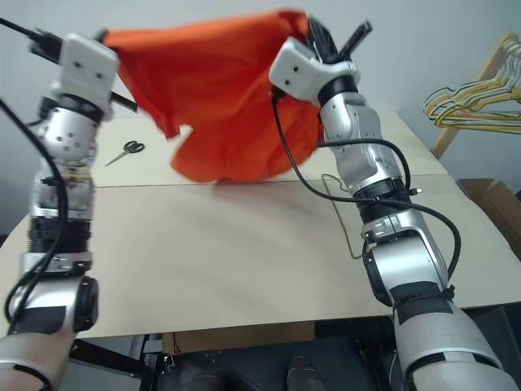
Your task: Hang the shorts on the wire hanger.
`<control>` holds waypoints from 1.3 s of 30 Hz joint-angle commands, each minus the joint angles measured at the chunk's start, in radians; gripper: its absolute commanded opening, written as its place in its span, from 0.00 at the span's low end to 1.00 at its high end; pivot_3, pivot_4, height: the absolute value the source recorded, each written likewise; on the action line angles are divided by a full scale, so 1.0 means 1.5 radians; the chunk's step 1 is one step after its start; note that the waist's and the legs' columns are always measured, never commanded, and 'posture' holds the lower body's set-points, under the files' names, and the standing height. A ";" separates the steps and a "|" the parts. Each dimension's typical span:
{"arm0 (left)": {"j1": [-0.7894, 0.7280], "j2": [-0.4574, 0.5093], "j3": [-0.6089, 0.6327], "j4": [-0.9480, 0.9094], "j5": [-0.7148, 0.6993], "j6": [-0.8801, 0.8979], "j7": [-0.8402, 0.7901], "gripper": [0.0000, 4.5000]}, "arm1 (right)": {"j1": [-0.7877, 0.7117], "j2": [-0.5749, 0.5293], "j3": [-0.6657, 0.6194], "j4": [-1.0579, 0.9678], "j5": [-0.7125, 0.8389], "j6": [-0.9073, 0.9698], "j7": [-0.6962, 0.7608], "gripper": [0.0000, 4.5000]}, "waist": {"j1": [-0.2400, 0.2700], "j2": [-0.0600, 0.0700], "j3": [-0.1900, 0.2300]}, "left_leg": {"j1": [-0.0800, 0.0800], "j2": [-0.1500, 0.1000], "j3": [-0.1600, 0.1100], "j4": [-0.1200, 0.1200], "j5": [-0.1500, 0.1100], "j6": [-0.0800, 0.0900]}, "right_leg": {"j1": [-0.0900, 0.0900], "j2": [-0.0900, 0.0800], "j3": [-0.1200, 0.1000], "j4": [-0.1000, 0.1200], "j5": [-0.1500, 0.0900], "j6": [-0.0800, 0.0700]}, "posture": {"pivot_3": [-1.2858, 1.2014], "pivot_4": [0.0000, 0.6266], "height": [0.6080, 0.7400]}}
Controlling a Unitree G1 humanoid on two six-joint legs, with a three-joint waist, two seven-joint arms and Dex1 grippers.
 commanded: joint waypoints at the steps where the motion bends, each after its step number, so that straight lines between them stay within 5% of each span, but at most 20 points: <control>1: 0.091 0.081 0.050 -0.048 -0.085 -0.118 -0.104 0.01 | 0.076 -0.024 -0.034 -0.048 0.067 -0.082 0.040 0.00 | -0.007 -0.001 -0.002 | 0.000 0.000 0.001 0.000 -0.001 0.000 | 0.000 -0.001 0.000 -0.001 0.000 0.000 | 0.53 0.00 1.00; 5: 0.265 0.178 0.042 -0.140 -0.219 -0.162 -0.329 0.01 | 0.205 -0.070 0.029 -0.116 0.099 -0.184 0.201 0.00 | -0.018 -0.002 -0.004 | 0.000 -0.001 0.001 0.001 -0.004 0.005 | 0.002 -0.002 0.000 -0.003 0.000 0.001 | 0.54 0.00 1.00; 9: 0.573 0.330 0.017 -0.259 -0.297 -0.111 -0.593 0.01 | 0.360 -0.151 0.150 -0.138 0.057 -0.320 0.348 0.00 | -0.022 -0.001 -0.003 | 0.000 -0.001 0.001 0.006 -0.009 0.014 | 0.006 -0.002 0.000 -0.005 -0.003 0.005 | 0.54 0.00 1.00; 13: 0.716 0.389 -0.002 -0.296 -0.243 -0.101 -0.654 0.01 | 0.400 -0.196 0.194 -0.151 0.023 -0.403 0.408 0.00 | -0.015 0.000 0.002 | 0.005 0.000 0.007 0.010 -0.010 0.016 | 0.010 -0.001 0.000 -0.004 -0.004 0.004 | 0.55 0.00 1.00; 20: 0.783 0.405 -0.010 -0.363 -0.225 -0.052 -0.688 0.01 | 0.401 -0.244 0.197 -0.187 0.073 -0.471 0.506 0.00 | 0.000 0.000 0.009 | 0.036 0.006 0.011 0.008 -0.009 0.018 | 0.037 0.004 0.000 -0.002 -0.011 0.000 | 0.54 0.00 1.00; 23: 0.783 0.396 -0.021 -0.391 -0.224 -0.030 -0.692 0.01 | 0.395 -0.257 0.194 -0.183 0.080 -0.488 0.531 0.00 | 0.001 0.000 0.009 | 0.040 0.007 0.011 0.007 -0.009 0.018 | 0.041 0.003 0.000 -0.001 -0.012 -0.001 | 0.54 0.00 1.00; 26: 0.777 0.388 -0.034 -0.400 -0.223 -0.023 -0.696 0.00 | 0.394 -0.271 0.197 -0.182 0.099 -0.507 0.565 0.18 | 0.001 0.000 0.009 | 0.037 0.006 0.013 0.007 -0.009 0.018 | 0.037 0.002 0.001 -0.002 -0.012 0.000 | 0.54 0.00 1.00; 31: 0.777 0.393 -0.028 -0.407 -0.241 -0.024 -0.719 0.37 | 0.394 -0.291 0.198 -0.179 0.102 -0.546 0.587 0.57 | 0.001 0.000 0.009 | 0.035 0.006 0.014 0.007 -0.011 0.018 | 0.036 0.002 0.002 -0.001 -0.011 -0.002 | 0.54 0.00 1.00; 36: 0.828 0.442 0.036 -0.411 -0.311 0.004 -0.818 0.75 | 0.423 -0.372 0.198 -0.236 0.221 -0.500 0.712 0.99 | 0.001 -0.001 0.009 | 0.035 0.006 0.014 0.007 -0.011 0.018 | 0.036 0.002 0.002 -0.001 -0.013 -0.001 | 0.54 0.00 1.00; 39: 0.834 0.441 0.076 -0.404 -0.356 0.024 -0.850 0.98 | 0.447 -0.423 0.176 -0.296 0.342 -0.419 0.786 1.00 | 0.004 0.000 0.009 | 0.036 0.006 0.014 0.007 -0.011 0.019 | 0.036 0.001 0.002 -0.001 -0.015 0.000 | 0.54 0.00 1.00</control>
